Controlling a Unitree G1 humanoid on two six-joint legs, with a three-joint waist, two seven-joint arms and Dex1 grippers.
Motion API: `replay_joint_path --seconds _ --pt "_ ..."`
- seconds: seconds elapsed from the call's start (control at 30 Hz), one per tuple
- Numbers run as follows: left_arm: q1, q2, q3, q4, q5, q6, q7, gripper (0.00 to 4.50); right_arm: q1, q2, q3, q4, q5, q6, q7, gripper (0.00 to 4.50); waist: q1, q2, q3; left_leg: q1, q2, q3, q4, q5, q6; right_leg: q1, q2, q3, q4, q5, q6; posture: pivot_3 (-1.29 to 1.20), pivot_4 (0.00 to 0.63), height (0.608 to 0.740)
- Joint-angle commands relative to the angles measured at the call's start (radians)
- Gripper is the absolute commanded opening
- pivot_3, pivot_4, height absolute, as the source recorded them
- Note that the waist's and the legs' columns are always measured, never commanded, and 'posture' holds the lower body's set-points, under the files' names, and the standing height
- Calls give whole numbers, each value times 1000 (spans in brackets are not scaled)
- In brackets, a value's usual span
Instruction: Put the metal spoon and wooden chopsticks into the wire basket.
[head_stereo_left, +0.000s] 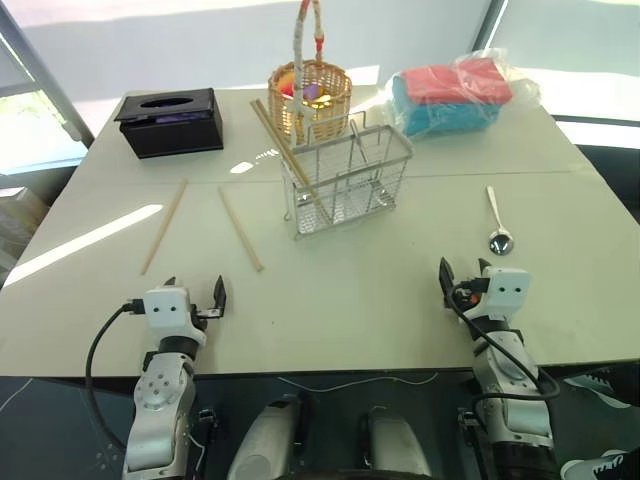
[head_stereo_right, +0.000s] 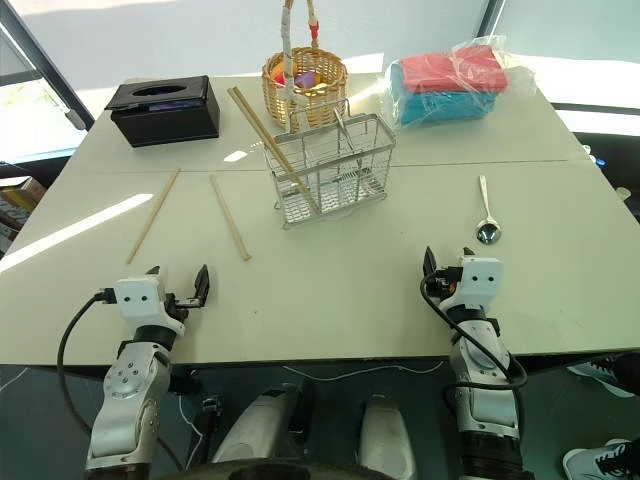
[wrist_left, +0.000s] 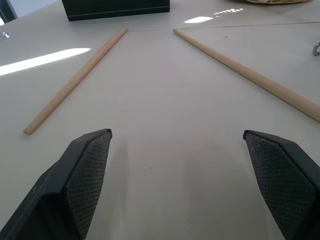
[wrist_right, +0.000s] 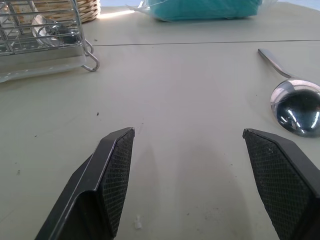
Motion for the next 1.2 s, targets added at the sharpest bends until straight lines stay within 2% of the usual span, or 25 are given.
replay_joint_path --seconds 0.03,0.67,1.03,1.2 --pt "-15 -5 -2 -27 4 3 14 4455 -15 -2 -5 -5 1 -10 -1 3574 0 0 0 0 0 0 0 0 0 0 0 0 0 0 0 0 150 740" --pt "-46 48 5 -111 -53 78 -55 4455 -41 -13 -7 12 2 0 5 3574 0 0 0 0 0 0 0 0 0 0 0 0 0 0 0 0 150 740" --pt "-146 248 -5 -284 -374 352 -346 4455 -54 -17 -10 21 2 0 11 3574 -1 0 0 0 0 0 0 0 0 0 1 0 0 0 0 0 150 740" --pt "-236 376 -3 -388 -585 530 -460 4455 -51 -20 -17 9 4 4 8 3574 -2 0 0 1 0 0 0 0 0 0 1 0 0 0 0 0 150 740"
